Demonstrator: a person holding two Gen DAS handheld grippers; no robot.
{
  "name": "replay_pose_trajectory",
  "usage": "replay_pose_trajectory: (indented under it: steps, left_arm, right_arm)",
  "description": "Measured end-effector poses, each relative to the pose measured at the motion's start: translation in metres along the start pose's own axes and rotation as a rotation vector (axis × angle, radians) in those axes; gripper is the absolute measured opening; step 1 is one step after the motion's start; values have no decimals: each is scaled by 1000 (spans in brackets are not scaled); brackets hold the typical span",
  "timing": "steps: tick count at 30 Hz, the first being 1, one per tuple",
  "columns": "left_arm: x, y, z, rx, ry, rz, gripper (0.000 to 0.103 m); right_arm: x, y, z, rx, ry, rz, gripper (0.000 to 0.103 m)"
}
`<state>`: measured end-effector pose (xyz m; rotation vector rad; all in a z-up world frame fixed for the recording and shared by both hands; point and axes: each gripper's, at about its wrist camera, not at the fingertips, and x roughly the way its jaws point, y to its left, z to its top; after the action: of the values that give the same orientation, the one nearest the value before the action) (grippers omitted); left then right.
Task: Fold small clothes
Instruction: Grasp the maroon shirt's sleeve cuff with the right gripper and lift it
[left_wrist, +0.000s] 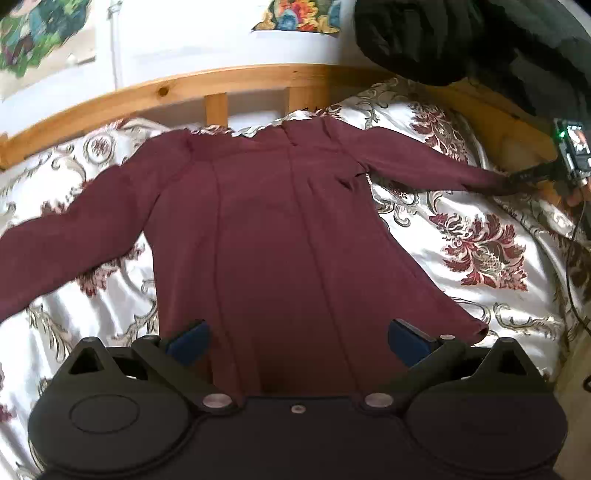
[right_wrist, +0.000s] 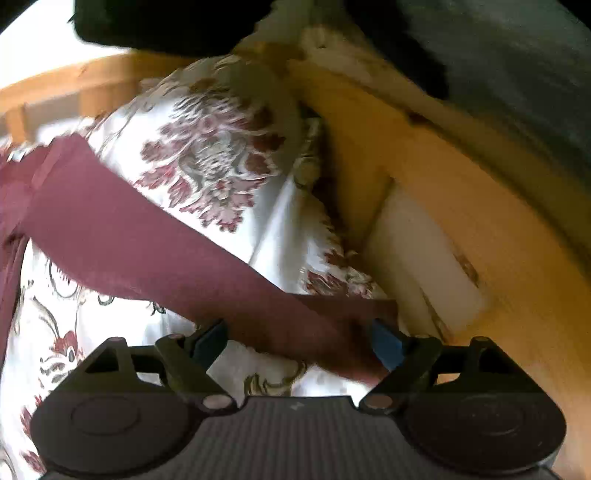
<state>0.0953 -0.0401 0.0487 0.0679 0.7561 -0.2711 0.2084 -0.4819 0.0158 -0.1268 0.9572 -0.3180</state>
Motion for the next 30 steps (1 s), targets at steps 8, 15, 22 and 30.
replay_pose_trajectory:
  steps: [8,15,22,30]
  left_arm:
    - [-10,25,-3,-128,-10,4,102]
    - [-17,29,-3,-161,-35,-5,102]
    - [-23,33,-6,-177,-57,-4,102]
    - [-26,32,-6,-176,-68,-14,102]
  right_arm:
    - [21,-9,11,-74,109,71,58]
    - [11,-5,24,-120,129,92,4]
    - [-60,19,44,-99,79,292,4]
    - [-147,94,68,-133,-16,606,4]
